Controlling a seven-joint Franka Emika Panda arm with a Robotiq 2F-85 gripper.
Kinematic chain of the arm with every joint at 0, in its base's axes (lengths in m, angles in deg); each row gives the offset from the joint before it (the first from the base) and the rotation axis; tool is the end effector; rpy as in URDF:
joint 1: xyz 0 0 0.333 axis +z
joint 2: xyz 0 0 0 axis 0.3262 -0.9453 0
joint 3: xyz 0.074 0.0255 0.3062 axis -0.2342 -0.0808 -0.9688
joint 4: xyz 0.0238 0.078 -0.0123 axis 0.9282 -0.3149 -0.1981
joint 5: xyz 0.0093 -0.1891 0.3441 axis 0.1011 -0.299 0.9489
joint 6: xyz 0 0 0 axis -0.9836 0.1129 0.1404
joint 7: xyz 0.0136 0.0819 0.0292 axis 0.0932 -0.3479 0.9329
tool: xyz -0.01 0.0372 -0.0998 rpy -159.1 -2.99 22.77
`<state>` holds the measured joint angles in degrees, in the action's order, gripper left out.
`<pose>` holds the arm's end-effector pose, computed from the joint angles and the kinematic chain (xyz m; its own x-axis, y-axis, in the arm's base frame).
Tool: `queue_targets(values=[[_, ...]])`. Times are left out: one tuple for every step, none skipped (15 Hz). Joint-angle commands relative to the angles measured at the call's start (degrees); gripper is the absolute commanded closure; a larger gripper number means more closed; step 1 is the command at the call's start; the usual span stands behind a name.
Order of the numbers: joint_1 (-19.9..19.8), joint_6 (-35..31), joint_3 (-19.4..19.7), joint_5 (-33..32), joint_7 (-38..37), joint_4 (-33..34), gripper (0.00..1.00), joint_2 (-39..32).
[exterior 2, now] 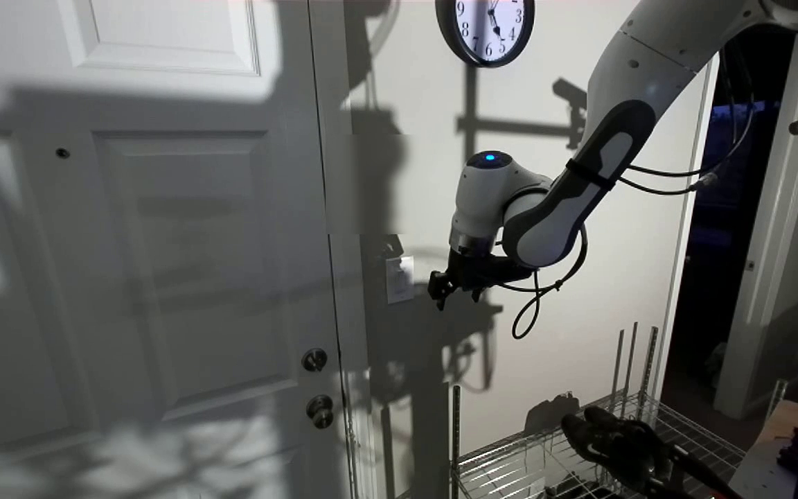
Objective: Flip the switch on the wall
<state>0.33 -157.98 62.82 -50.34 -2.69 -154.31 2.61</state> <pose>0.5389 0.1221 0.2899 0.8635 -0.2572 0.4339 -0.3031 -0.9522 0.0387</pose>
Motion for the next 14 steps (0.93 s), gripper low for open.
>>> queue_targets(values=[[1.39,-4.29,3.0,-6.82,-7.21,3.89,0.4,-4.62],[1.67,-5.57,3.65,-8.26,-8.56,5.05,0.47,-5.86],[2.1,-6.51,4.38,-9.72,-10.18,6.17,0.53,-6.99],[2.54,-7.7,5.14,-11.08,-11.8,7.33,0.59,-8.21],[3.51,-8.51,6.48,-13.14,-14.2,8.64,0.66,-9.33],[4.55,-9.03,7.85,-14.99,-16.56,9.99,0.73,-10.44],[5.52,-9.26,9.03,-16.63,-18.79,11.16,0.8,-11.42],[6.47,-9.62,10.19,-18.1,-21.07,12.33,0.85,-12.41],[7.38,-9.8,11.28,-19.45,-23.16,13.33,0.93,-13.29],[8.53,-10.15,12.65,-21.06,-25.68,14.42,0.96,-14.15],[9.53,-10.39,13.81,-22.47,-27.91,15.42,1.0,-14.96],[10.38,-10.65,14.74,-23.78,-29.76,16.3,1.0,-15.73],[11.31,-10.84,15.76,-25.06,-31.72,17.19,1.0,-16.48],[12.17,-11.03,16.71,-26.32,-33.66,18.03,1.0,-17.22]])
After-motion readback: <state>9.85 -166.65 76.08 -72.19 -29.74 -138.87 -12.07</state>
